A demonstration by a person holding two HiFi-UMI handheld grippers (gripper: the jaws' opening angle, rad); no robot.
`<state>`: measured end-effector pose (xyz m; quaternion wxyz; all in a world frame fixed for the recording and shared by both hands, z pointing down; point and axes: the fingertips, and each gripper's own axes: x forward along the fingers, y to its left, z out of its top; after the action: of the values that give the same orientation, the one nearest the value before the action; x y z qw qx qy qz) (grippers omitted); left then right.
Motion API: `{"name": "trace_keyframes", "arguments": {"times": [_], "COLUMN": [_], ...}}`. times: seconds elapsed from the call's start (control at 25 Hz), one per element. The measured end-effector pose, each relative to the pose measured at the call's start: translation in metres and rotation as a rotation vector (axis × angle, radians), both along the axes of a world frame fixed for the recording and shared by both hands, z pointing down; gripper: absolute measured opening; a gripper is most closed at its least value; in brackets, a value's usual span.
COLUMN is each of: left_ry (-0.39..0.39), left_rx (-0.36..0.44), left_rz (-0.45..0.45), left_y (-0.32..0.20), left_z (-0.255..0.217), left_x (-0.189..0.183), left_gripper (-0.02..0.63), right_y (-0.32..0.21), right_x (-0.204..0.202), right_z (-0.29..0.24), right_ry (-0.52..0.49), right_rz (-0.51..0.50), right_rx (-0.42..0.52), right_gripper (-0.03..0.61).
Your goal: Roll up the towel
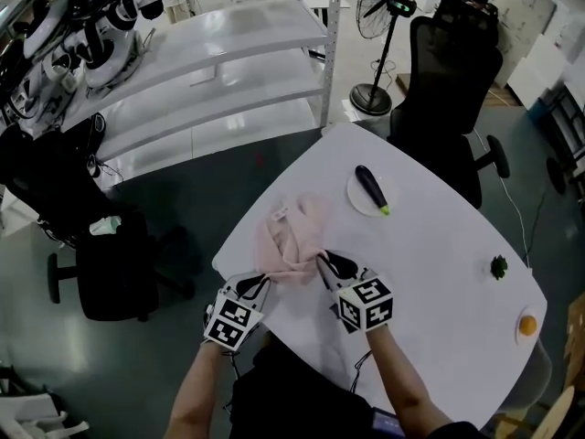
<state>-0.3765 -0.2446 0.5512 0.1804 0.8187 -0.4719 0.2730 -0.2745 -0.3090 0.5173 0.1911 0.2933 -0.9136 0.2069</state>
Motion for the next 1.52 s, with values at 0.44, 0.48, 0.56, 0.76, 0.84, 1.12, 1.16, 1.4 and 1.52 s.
{"name": "trace_keyframes", "arguments": {"times": [0.44,0.48,0.56,0.76,0.84,1.12,1.16,1.4,1.52], "left_ry": [-0.066,-0.067,-0.063,-0.068,-0.062,-0.047,-0.046,-0.025,-0.013], "left_rx": [0.164,0.179,0.209,0.291,0.323,0.4,0.406,0.436,0.45], "left_rz": [0.201,0.211,0.224,0.234,0.23,0.219,0.217,0.217,0.235], "left_y": [-0.02,-0.022,-0.024,-0.033,-0.039,-0.054,-0.055,-0.068,-0.073], "left_z": [-0.068,-0.075,-0.087,-0.115,-0.127,-0.157,-0.159,-0.17,-0.174], "left_x": [-0.001,-0.003,-0.008,-0.024,-0.031,-0.053,-0.056,-0.062,-0.057], "left_gripper": [0.03,0.029,0.029,0.029,0.029,0.029,0.029,0.029,0.029], "right_y": [-0.016,-0.018,-0.02,-0.027,-0.029,-0.022,-0.02,-0.002,0.008], "right_x": [0.04,0.044,0.05,0.069,0.079,0.126,0.133,0.175,0.197], "right_z": [-0.045,-0.052,-0.066,-0.099,-0.111,-0.147,-0.15,-0.168,-0.184], "right_ry": [0.007,0.009,0.013,0.032,0.047,0.105,0.113,0.152,0.197], "right_rz": [0.208,0.23,0.271,0.363,0.405,0.55,0.571,0.68,0.736], "right_rx": [0.062,0.072,0.098,0.178,0.207,0.287,0.293,0.322,0.354], "right_gripper": [0.054,0.054,0.052,0.052,0.051,0.051,0.051,0.051,0.051]}}
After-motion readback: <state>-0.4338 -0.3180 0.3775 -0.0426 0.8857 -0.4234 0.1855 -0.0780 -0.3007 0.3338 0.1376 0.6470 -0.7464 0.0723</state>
